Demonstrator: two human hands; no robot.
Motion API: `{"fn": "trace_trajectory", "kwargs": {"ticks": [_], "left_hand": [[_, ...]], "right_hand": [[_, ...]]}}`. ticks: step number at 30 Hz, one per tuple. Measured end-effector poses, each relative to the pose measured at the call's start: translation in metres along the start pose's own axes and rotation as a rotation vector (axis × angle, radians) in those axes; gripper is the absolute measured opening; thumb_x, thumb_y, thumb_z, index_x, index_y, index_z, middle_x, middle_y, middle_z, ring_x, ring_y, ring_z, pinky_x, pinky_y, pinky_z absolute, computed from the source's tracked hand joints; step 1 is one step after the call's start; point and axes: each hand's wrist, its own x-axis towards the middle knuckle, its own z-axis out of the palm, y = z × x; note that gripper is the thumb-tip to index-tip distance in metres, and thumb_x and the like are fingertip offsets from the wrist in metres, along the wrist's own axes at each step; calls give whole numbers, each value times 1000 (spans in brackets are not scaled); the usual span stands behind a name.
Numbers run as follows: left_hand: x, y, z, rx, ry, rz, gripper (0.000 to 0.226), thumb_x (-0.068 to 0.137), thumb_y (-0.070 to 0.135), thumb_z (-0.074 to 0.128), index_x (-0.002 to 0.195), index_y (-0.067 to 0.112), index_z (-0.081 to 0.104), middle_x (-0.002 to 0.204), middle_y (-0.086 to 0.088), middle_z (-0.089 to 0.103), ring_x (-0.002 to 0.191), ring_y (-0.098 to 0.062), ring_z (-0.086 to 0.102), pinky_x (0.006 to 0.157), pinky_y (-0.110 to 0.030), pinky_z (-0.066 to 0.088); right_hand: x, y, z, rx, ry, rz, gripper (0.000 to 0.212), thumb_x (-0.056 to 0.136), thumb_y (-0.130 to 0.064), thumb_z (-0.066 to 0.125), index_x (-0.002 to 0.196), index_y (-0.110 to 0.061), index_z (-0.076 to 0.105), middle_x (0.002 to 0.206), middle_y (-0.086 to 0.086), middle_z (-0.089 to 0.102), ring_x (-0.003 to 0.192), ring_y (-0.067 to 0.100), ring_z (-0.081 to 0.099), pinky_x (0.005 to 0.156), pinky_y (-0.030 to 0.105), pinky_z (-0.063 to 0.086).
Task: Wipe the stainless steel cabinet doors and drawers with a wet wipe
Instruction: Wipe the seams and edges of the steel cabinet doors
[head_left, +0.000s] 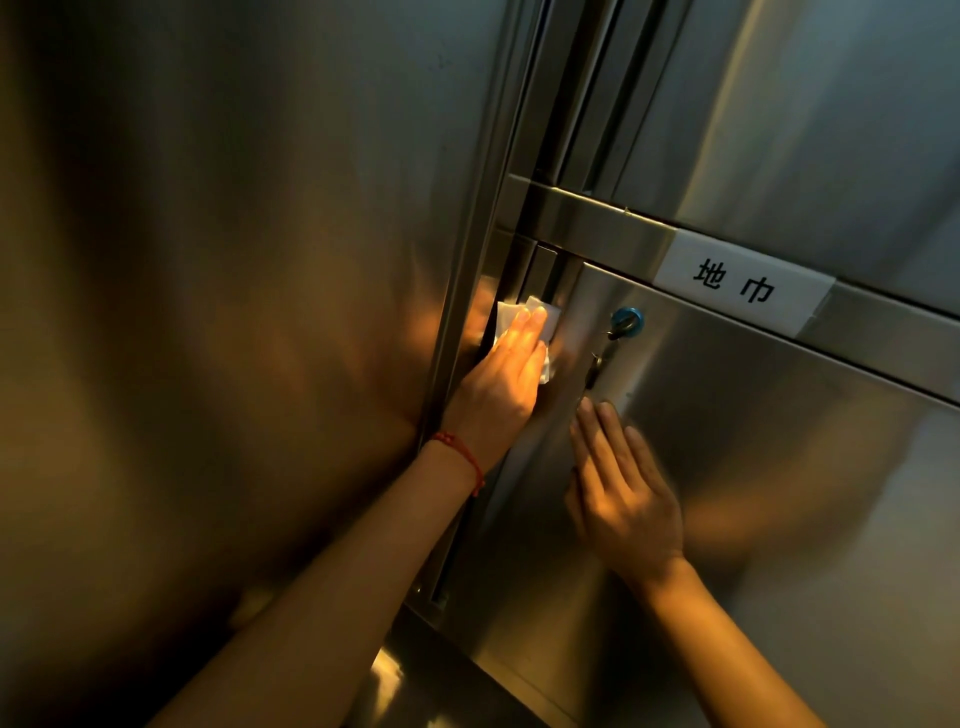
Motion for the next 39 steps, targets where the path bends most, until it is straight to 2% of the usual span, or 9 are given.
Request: {"fn": "trace_trajectory", "kwargs": {"ticks": [8, 12, 15, 20, 27, 30, 33, 39], "left_hand": [[-14, 4, -4, 66, -73, 63, 38, 82, 2, 38, 100, 2, 72, 111, -15, 67, 107, -24, 64, 95, -31, 46], [-17, 7, -5, -16, -17, -21, 32, 80, 0, 43, 97, -6, 70, 107, -22, 67, 102, -30, 66, 86, -37, 52], [-27, 10, -5, -36, -43, -45, 31, 80, 0, 45, 100, -5, 69, 109, -23, 66, 103, -31, 65, 85, -40, 53], [-39, 13, -8, -80, -62, -67, 35, 75, -6, 61, 110, -8, 64, 114, -25, 64, 107, -34, 62, 87, -44, 53], [-49, 18, -21, -197, -71, -93, 34, 72, -2, 68, 105, -9, 66, 109, -26, 65, 104, -37, 63, 84, -47, 54], [-53, 19, -28, -226, -70, -94, 29, 83, 1, 58, 109, -10, 64, 113, -26, 63, 109, -37, 60, 89, -46, 51], [-56, 19, -34, -230, -78, -82, 28, 88, 4, 53, 111, -9, 64, 116, -25, 62, 112, -35, 58, 94, -43, 49], [-58, 19, -33, -238, -86, -66, 31, 80, 1, 66, 110, -9, 64, 114, -25, 63, 111, -36, 59, 91, -46, 51]], "right_hand": [[2, -1, -4, 17, -42, 16, 47, 90, -20, 45, 132, 1, 46, 142, 18, 38, 134, 31, 34, 112, 40, 24], [4, -2, -8, 41, -65, 30, 46, 91, -18, 42, 132, 1, 47, 142, 17, 37, 133, 32, 35, 112, 39, 24], [5, -1, -11, 70, -64, 41, 46, 89, -17, 43, 130, 1, 49, 142, 17, 36, 133, 32, 35, 113, 38, 21], [8, -4, -16, 142, -88, 81, 47, 88, -16, 43, 130, 2, 49, 140, 18, 39, 132, 33, 35, 113, 38, 20], [10, -7, -21, 242, -116, 135, 49, 84, -15, 46, 128, 4, 50, 140, 19, 38, 131, 35, 36, 113, 38, 17], [11, -8, -22, 269, -121, 166, 54, 78, -11, 59, 129, 4, 49, 139, 21, 43, 130, 36, 38, 113, 38, 18], [12, -10, -24, 294, -137, 183, 70, 66, -6, 75, 130, 4, 48, 138, 21, 44, 131, 35, 35, 113, 37, 17], [16, -11, -29, 326, -104, 193, 71, 63, -5, 79, 127, 3, 50, 138, 18, 38, 130, 33, 36, 113, 37, 19]]}}
